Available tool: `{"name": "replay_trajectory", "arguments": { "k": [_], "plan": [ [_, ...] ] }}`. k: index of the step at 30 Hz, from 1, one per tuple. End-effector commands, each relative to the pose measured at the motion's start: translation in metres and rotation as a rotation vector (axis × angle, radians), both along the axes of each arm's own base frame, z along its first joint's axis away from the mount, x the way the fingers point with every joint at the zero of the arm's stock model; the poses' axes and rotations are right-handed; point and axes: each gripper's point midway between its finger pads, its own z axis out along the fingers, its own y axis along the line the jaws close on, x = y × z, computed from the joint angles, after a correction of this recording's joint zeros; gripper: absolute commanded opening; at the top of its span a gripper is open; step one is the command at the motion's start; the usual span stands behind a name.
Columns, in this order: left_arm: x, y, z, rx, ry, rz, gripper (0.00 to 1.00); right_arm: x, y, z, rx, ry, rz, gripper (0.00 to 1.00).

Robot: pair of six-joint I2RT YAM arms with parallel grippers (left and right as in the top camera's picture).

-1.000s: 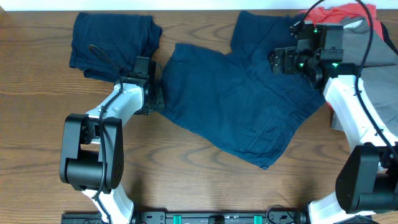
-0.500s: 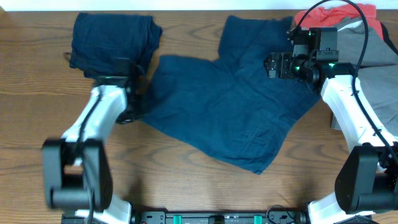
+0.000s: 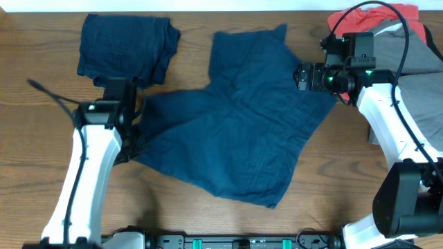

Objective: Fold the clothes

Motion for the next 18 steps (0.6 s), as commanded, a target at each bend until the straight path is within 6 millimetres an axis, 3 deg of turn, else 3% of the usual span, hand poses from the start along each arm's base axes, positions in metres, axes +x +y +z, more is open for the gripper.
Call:
{"name": "replay_trajectory", "arguments": {
  "k": [1,8,9,11,13,18],
  "plan": [
    [-0.008,0.010,0.017,0.051,-0.059,0.072,0.06,-0.010,-0.013,-0.002,-0.035,0.066,-0.126,0.99],
    [0.005,0.010,0.028,0.042,-0.170,0.082,0.08,-0.032,-0.050,-0.028,-0.178,0.179,-0.314,0.99],
    [0.010,0.009,0.028,0.039,-0.188,0.082,0.27,-0.033,-0.052,-0.037,-0.181,0.186,-0.322,0.99],
    [0.015,0.009,0.027,0.038,-0.201,0.082,0.51,-0.032,-0.052,-0.047,-0.177,0.189,-0.322,0.99],
    [0.019,0.009,0.026,0.038,-0.207,0.082,0.56,-0.029,-0.051,-0.058,-0.173,0.188,-0.313,0.99],
    [0.025,0.009,0.025,0.037,-0.225,0.082,0.57,-0.027,-0.047,-0.081,-0.173,0.209,-0.285,0.99]
  ]
}}
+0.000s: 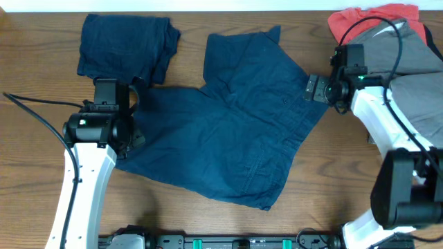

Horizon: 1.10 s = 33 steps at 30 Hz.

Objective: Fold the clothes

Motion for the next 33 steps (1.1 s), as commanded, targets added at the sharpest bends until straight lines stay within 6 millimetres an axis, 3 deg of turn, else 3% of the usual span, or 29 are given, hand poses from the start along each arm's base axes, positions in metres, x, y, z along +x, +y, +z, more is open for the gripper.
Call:
{"name": "replay_trajectory", "arguments": {
  "k": [1,6,8,9,11,12,14,18,22,33],
  "plan": [
    [0.003,0.004,-0.001,0.019,-0.004,0.010,0.57,-0.006,0.000,-0.027,-0.005,0.060,-0.004,0.97],
    [0.009,0.004,0.000,0.019,-0.029,0.010,0.57,-0.009,0.000,-0.047,-0.008,0.109,-0.006,0.84],
    [0.012,0.004,0.000,0.018,-0.039,0.010,0.57,-0.010,-0.002,-0.053,-0.012,0.123,-0.009,0.74],
    [0.014,0.004,-0.001,0.018,-0.046,0.010,0.57,-0.010,-0.004,-0.056,-0.019,0.128,-0.013,0.66],
    [0.017,0.004,-0.001,0.018,-0.061,0.010,0.63,-0.010,-0.009,-0.061,-0.037,0.135,-0.024,0.36],
    [0.019,0.003,-0.002,0.018,-0.064,0.009,0.66,-0.010,-0.011,-0.064,-0.048,0.139,-0.030,0.26],
    [0.022,0.003,-0.004,0.017,-0.066,0.008,0.74,-0.010,-0.019,-0.068,-0.072,0.146,-0.045,0.15],
    [0.028,0.002,-0.013,0.011,-0.043,0.002,0.76,-0.006,-0.034,-0.076,-0.095,0.142,-0.071,0.07],
    [0.038,-0.007,-0.029,-0.030,-0.008,-0.034,0.76,0.015,-0.045,-0.081,-0.108,0.071,-0.042,0.01],
    [0.081,-0.013,-0.084,-0.053,0.031,-0.077,0.77,0.065,-0.052,-0.110,-0.133,-0.067,0.026,0.01]
  ]
}}
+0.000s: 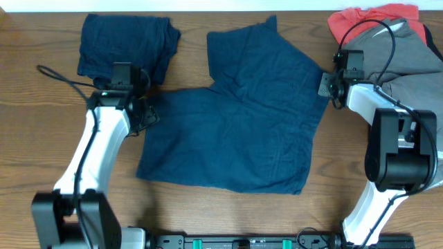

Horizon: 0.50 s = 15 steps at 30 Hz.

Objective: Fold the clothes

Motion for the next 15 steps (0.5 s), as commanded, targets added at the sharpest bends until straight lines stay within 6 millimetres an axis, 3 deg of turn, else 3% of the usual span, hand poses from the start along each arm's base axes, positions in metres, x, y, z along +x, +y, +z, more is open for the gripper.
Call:
{"name": "replay_trajectory", "arguments": {
  "k": [1,8,15],
  "plan": [
    [0.012,-0.007,-0.022,-0.021,0.016,-0.071,0.77,-0.003,-0.006,-0.043,-0.028,0.077,0.018,0.01],
    [0.068,-0.045,-0.039,-0.182,-0.138,-0.271,0.77,0.032,-0.015,-0.056,-0.077,0.064,0.017,0.01],
    [0.114,-0.076,-0.034,-0.255,-0.326,-0.381,0.78,0.071,-0.029,-0.044,-0.084,0.032,0.000,0.02]
  ]
}}
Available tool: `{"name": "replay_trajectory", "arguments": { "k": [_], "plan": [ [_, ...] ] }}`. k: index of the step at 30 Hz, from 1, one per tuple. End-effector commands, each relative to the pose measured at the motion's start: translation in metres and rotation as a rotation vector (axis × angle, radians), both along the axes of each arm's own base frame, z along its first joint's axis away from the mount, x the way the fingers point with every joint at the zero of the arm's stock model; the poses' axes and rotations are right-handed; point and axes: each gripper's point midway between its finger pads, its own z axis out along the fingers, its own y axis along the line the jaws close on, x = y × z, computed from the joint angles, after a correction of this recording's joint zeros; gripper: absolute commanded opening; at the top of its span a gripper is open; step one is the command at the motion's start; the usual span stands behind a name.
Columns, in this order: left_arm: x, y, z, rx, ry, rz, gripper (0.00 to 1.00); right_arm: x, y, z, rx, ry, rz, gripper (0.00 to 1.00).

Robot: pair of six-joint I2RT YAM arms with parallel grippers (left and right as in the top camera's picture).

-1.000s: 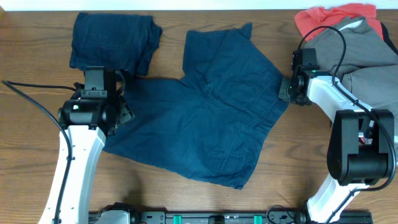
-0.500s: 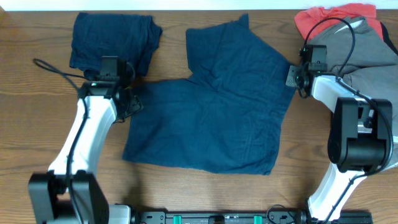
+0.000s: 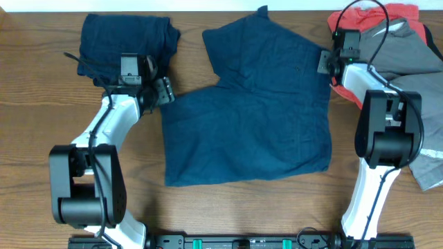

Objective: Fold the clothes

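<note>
A pair of dark blue shorts point(image 3: 256, 111) lies spread flat in the middle of the table, one leg reaching toward the far edge. My left gripper point(image 3: 164, 91) sits at the shorts' left corner, shut on the cloth edge. At the shorts' upper right corner my right gripper point(image 3: 324, 62) is likewise shut on the fabric. Between the two grippers the cloth is stretched fairly smooth.
A folded dark blue garment point(image 3: 124, 43) rests at the far left, just behind the left gripper. A heap of red and grey clothes point(image 3: 408, 41) fills the far right and runs down the right edge. Bare wooden table point(image 3: 228, 214) shows in front of the shorts.
Both grippers have moved toward the far edge with the shorts' corners in them. The shorts have shifted up and to the right and lie squarer, with their left edge farther right.
At first the shorts lay skewed and wrinkled, a corner pointing at the near edge, each gripper at one side. Over the later moments the grippers stood wider apart and farther back, and the shorts lay straighter each time. Now they are flat and nearly square.
</note>
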Motion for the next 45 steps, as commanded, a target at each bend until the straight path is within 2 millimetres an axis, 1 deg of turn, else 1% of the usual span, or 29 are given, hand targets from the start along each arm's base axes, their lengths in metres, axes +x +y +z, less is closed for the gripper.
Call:
{"name": "replay_trajectory", "arguments": {
  "k": [1,3,4,5,6,8,9,10,13,14,18,20,24,27,29,32,36,40,43,45],
  "plan": [
    [0.011,-0.029,0.002,-0.037,-0.061,-0.115,0.78,-0.007,-0.018,-0.041,-0.013,0.107,-0.018,0.02],
    [0.022,-0.042,0.012,-0.033,-0.130,-0.155,0.78,-0.001,-0.018,-0.030,-0.010,0.108,-0.002,0.03],
    [0.028,-0.050,0.018,-0.030,-0.166,-0.171,0.78,0.001,-0.015,-0.021,-0.009,0.115,0.029,0.13],
    [0.034,-0.055,0.024,-0.020,-0.198,-0.176,0.78,0.003,-0.011,-0.012,-0.009,0.121,0.055,0.31],
    [0.039,-0.059,0.029,-0.006,-0.223,-0.178,0.78,0.005,-0.008,-0.001,-0.009,0.122,0.073,0.52],
    [0.050,-0.068,0.038,0.016,-0.260,-0.182,0.78,0.009,-0.002,0.024,-0.014,0.119,0.091,0.85],
    [0.056,-0.074,0.042,0.017,-0.272,-0.190,0.78,0.010,0.002,0.037,-0.015,0.117,0.098,0.96],
    [0.063,-0.079,0.045,0.015,-0.278,-0.198,0.79,0.011,0.005,0.051,-0.016,0.113,0.103,0.99],
    [0.087,-0.091,0.046,0.014,-0.268,-0.212,0.78,0.007,0.020,0.094,-0.016,0.101,0.127,0.99],
    [0.095,-0.094,0.044,0.015,-0.260,-0.214,0.79,0.003,0.026,0.109,-0.015,0.096,0.139,0.99],
    [0.130,-0.101,0.042,0.012,-0.250,-0.217,0.79,-0.015,0.047,0.155,-0.019,0.074,0.176,0.99],
    [0.144,-0.105,0.041,0.005,-0.254,-0.221,0.79,-0.024,0.055,0.171,-0.019,0.070,0.190,0.99],
    [0.158,-0.113,0.029,-0.028,-0.238,-0.220,0.79,-0.040,0.066,0.193,-0.020,0.066,0.212,0.99],
    [0.162,-0.113,0.018,-0.050,-0.215,-0.191,0.80,-0.047,0.070,0.200,-0.020,0.073,0.222,0.99],
    [0.159,-0.121,0.010,-0.096,-0.194,-0.212,0.80,-0.052,0.074,0.201,-0.020,0.084,0.229,0.99],
    [0.157,-0.128,0.005,-0.110,-0.184,-0.230,0.80,-0.053,0.077,0.200,-0.011,0.089,0.238,0.99],
    [0.155,-0.131,-0.003,-0.117,-0.166,-0.224,0.80,-0.053,0.085,0.200,0.020,0.088,0.264,0.99],
    [0.154,-0.136,-0.022,-0.162,-0.128,-0.202,0.80,-0.054,0.088,0.199,0.026,0.091,0.272,0.99],
    [0.154,-0.138,-0.026,-0.171,-0.125,-0.203,0.79,-0.055,0.088,0.199,0.025,0.096,0.272,0.99],
    [0.154,-0.141,-0.025,-0.172,-0.131,-0.206,0.75,-0.056,0.088,0.198,0.025,0.100,0.272,0.98]
  ]
}}
